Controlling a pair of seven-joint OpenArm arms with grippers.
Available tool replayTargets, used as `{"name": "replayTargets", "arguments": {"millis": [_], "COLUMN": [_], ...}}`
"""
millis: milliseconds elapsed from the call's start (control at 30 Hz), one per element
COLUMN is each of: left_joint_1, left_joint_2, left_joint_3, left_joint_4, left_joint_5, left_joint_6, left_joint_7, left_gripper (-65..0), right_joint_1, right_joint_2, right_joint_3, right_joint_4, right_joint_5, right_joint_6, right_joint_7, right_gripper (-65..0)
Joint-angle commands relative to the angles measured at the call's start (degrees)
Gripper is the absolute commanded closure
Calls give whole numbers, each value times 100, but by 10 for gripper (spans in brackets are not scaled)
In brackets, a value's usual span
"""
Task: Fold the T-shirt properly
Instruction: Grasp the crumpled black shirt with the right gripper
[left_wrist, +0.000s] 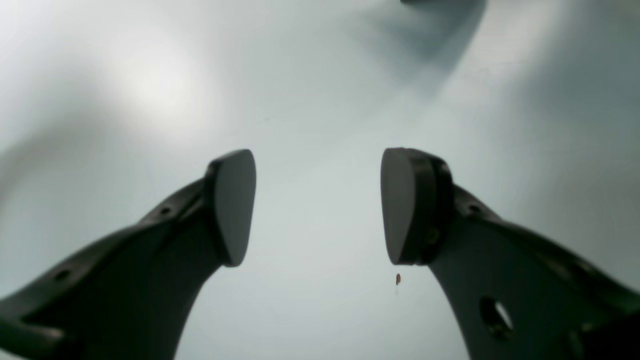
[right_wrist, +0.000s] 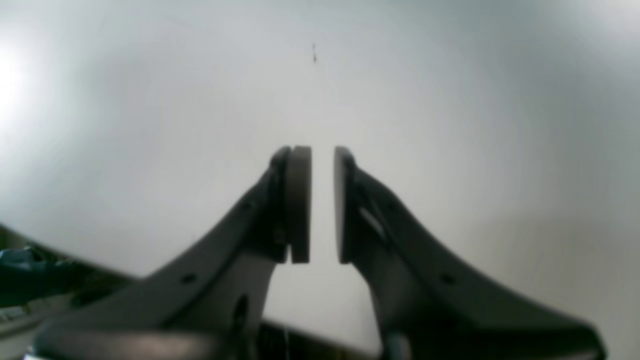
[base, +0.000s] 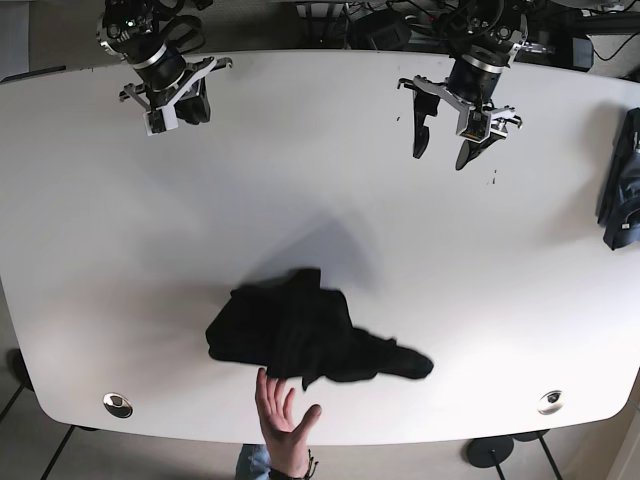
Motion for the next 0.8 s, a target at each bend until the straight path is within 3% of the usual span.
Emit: {"name": "replayTargets", "arguments": {"millis": [33, 167, 300, 433, 567, 800], "left_joint_1": [13, 13, 110, 110, 92, 92], "left_joint_2": [-31, 4, 30, 215, 250, 250], "left_joint_3": [-22, -5, 39, 4, -93, -128], "left_joint_4": [138, 173, 164, 147, 164, 120], "left_joint_5": [-63, -63, -63, -54, -54, -54], "left_joint_6": [-3, 14, 23, 23, 32, 32], "left_joint_7": [146, 568, 568, 594, 1016, 1025], "left_gripper": [-364, -367, -482, -501, -499, -492], "right_joint_1": [207, 664, 1429, 2273, 3020, 4699], "right_joint_2": [27, 44, 159, 159, 159, 79], "right_joint_3": [-22, -197, -778, -1499, -2369, -4162], "right_joint_4": [114, 97, -35, -571, -1257, -2813], "right_joint_5": [65, 47, 30, 21, 21, 21], "right_joint_6": [30, 30, 30, 21, -5, -23], "right_joint_7": [157, 148, 121, 121, 121, 165], "right_gripper": [-71, -78, -97, -276, -431, -458]}}
